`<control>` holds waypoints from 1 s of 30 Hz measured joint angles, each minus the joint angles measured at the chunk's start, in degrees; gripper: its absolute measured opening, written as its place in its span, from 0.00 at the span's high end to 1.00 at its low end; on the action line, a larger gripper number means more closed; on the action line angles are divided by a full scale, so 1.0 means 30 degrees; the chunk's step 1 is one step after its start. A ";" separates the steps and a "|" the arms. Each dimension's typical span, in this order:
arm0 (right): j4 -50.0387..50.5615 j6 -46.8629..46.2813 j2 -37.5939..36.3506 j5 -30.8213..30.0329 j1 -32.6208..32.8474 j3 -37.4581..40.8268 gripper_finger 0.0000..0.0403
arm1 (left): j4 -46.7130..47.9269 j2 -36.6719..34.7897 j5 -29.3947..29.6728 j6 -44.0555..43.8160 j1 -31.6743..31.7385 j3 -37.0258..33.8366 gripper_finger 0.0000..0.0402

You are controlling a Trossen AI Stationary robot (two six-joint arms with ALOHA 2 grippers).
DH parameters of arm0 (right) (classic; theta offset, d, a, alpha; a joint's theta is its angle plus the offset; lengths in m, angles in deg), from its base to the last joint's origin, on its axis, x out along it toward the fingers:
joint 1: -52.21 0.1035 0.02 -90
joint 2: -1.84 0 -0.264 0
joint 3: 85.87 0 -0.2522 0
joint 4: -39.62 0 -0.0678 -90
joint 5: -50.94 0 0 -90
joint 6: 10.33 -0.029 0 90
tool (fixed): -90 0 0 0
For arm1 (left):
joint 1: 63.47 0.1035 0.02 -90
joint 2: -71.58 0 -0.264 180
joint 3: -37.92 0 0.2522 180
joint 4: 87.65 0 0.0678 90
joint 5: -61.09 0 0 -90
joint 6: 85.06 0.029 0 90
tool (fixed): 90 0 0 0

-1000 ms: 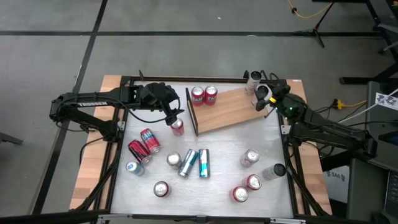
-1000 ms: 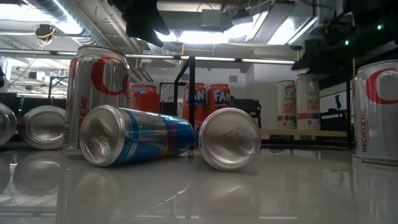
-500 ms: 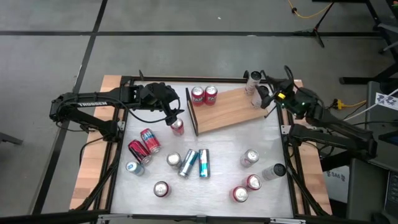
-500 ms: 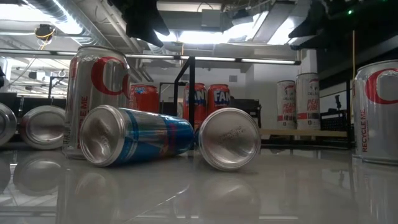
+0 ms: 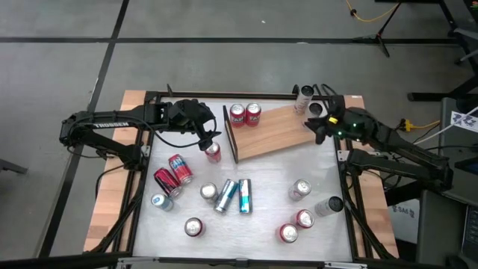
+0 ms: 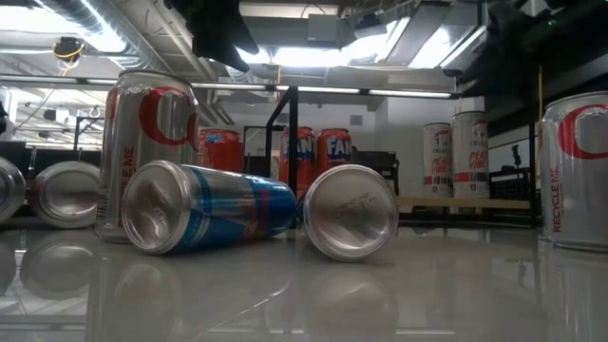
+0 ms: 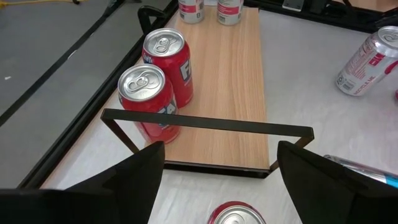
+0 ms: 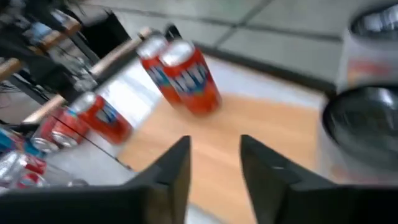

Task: Place canned beverage on shelf
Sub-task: Put the black soda can on the shelf

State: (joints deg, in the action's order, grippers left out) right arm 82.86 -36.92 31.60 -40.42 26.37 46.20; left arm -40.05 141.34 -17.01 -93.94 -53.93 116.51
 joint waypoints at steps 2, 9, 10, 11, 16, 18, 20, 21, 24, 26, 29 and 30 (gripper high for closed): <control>0.1080 -0.0645 0.0000 -0.0031 0.0000 0.0000 0.82 | -0.0003 0.0000 0.0000 -0.0004 0.0006 -0.0003 0.25; 0.3631 -0.3157 0.0446 -0.1449 0.0000 0.0000 0.97 | -0.0007 0.0000 0.0000 -0.0058 0.0005 -0.0001 0.25; 0.3760 -0.3559 0.0579 -0.1745 0.0000 0.0000 0.96 | -0.0007 0.0000 0.0000 -0.0060 -0.0001 -0.0006 0.25; 0.3802 -0.3727 0.0707 -0.2089 0.0000 0.0000 0.95 | -0.0007 0.0000 0.0000 -0.0066 0.0006 0.0001 0.25; 0.3458 -0.4284 0.1247 -0.3004 0.0000 0.0000 0.99 | -0.0007 0.0000 0.0000 -0.0490 -0.0001 -0.0002 0.25; 0.3514 -0.4352 0.1411 -0.2833 0.0000 -0.0063 0.99 | -0.0007 0.0000 -0.0001 -0.0503 -0.0001 -0.0003 0.25; 0.3691 -0.4627 0.1564 -0.2697 0.0000 -0.0430 0.99 | -0.0007 0.0000 0.0000 -0.0503 0.0006 -0.0006 0.25; 0.3835 -0.4633 0.1609 -0.2697 0.0000 -0.0719 0.99 | -0.0007 0.0000 0.0000 -0.0503 0.0003 -0.0006 0.25; 0.4614 -0.4551 0.1835 -0.2735 -0.0007 -0.1887 1.00 | -0.0007 0.0000 0.0000 -0.0503 0.0002 -0.0002 0.25; 0.5114 -0.4410 0.2098 -0.2814 -0.0015 -0.2710 0.99 | -0.0007 0.0000 0.0000 -0.0503 0.0003 -0.0002 0.25; 0.6210 -0.3893 0.2696 -0.2857 -0.0022 -0.3851 1.00 | -0.0007 0.0000 0.0000 -0.0503 0.0006 0.0000 0.25; 0.6671 -0.3700 0.2972 -0.2857 -0.0022 -0.4185 1.00 | -0.0007 -0.0003 0.0000 -0.0503 0.0006 -0.0006 0.25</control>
State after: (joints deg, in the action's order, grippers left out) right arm 102.87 -48.02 40.52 -48.99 26.30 33.65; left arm -40.07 141.33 -17.01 -95.45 -53.91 116.49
